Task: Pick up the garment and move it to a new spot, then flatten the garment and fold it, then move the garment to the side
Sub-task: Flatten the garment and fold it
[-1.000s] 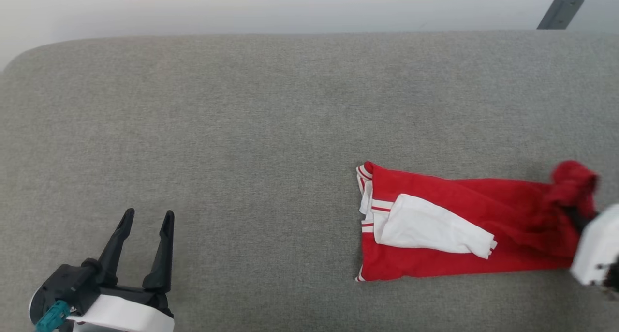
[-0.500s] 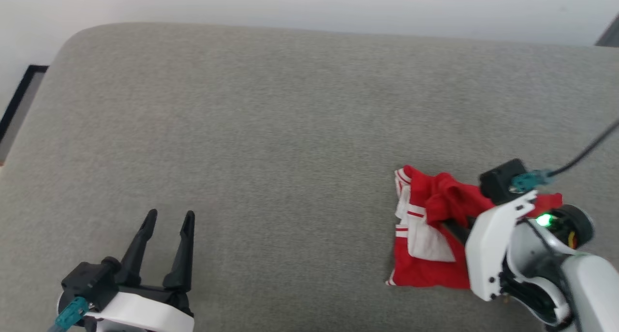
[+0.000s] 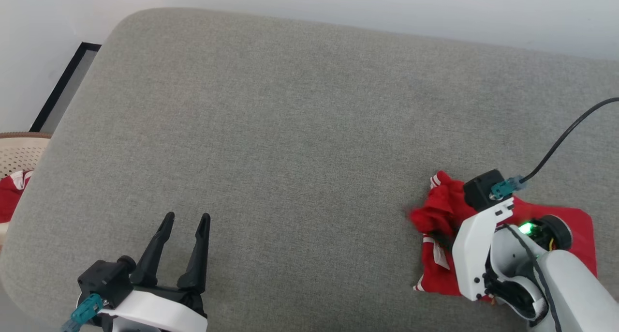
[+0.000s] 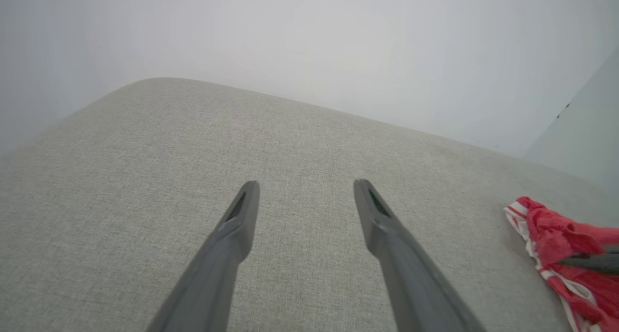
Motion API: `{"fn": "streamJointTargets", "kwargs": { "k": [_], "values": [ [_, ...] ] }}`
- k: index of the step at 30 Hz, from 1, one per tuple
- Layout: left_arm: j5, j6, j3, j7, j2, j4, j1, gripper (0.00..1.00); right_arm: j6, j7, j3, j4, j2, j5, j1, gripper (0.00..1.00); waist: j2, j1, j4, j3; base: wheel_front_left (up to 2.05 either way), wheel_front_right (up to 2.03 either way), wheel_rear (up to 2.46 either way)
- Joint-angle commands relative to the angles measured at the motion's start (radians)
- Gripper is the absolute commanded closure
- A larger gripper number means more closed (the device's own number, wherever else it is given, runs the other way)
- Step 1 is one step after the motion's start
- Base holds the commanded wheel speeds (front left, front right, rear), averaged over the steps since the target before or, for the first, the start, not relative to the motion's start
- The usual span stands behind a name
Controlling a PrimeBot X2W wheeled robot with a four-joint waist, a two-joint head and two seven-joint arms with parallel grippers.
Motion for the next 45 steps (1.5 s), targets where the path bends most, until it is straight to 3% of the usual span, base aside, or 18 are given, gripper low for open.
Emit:
{"fn": "streamJointTargets", "kwargs": {
  "k": [1,2,8,13,22,24,33,39,45],
  "values": [
    [-0.004,0.003,0.001,-0.005,0.000,0.004,0.004,0.00,0.000,-0.016,0.007,0.007,0.003,0.009,0.001,0.12,0.0000,0.0000,-0.005,-0.007,0.00,0.00,0.00],
    [-0.005,0.003,0.002,-0.005,0.000,0.007,0.009,0.00,0.000,-0.026,0.010,0.006,0.003,0.019,0.001,0.00,0.0000,0.0000,-0.010,-0.012,0.00,0.00,0.00],
    [-0.023,0.003,0.012,-0.005,0.009,0.022,0.023,0.00,0.000,-0.064,-0.007,-0.037,-0.008,0.067,0.014,0.00,0.0000,0.0000,-0.044,-0.045,0.00,0.00,0.00],
    [-0.032,0.003,0.011,-0.005,0.023,0.020,0.041,0.00,0.000,-0.092,-0.013,-0.101,-0.068,0.130,0.012,0.00,0.0000,0.0000,-0.096,-0.066,0.00,0.00,0.00],
    [-0.042,0.003,-0.014,-0.005,0.027,0.052,0.036,0.00,0.000,-0.362,-0.106,0.018,-0.108,0.169,0.008,0.00,0.0000,0.0000,-0.187,-0.104,0.00,0.00,0.00],
    [-0.046,0.003,-0.005,-0.005,0.023,0.060,0.037,0.00,0.000,-0.501,-0.131,0.101,-0.106,0.143,-0.002,0.00,0.0000,0.0000,-0.208,-0.115,0.00,0.00,0.00],
    [-0.036,0.003,0.028,-0.005,0.016,0.069,0.079,0.00,0.000,-0.851,-0.158,0.307,-0.047,0.059,0.026,0.00,0.0000,0.0000,-0.243,-0.175,0.00,0.00,0.00],
    [-0.018,0.003,0.052,-0.005,0.013,0.045,0.117,0.00,0.000,-0.921,-0.168,0.291,-0.010,0.019,0.099,0.00,0.0000,0.0000,-0.234,-0.202,0.00,0.00,0.00],
    [-0.011,0.003,0.089,-0.005,-0.003,0.008,0.172,0.00,0.000,-0.929,-0.216,0.191,0.030,-0.029,0.202,0.00,0.0000,0.0000,-0.228,-0.218,0.00,0.00,0.00]
  ]
}}
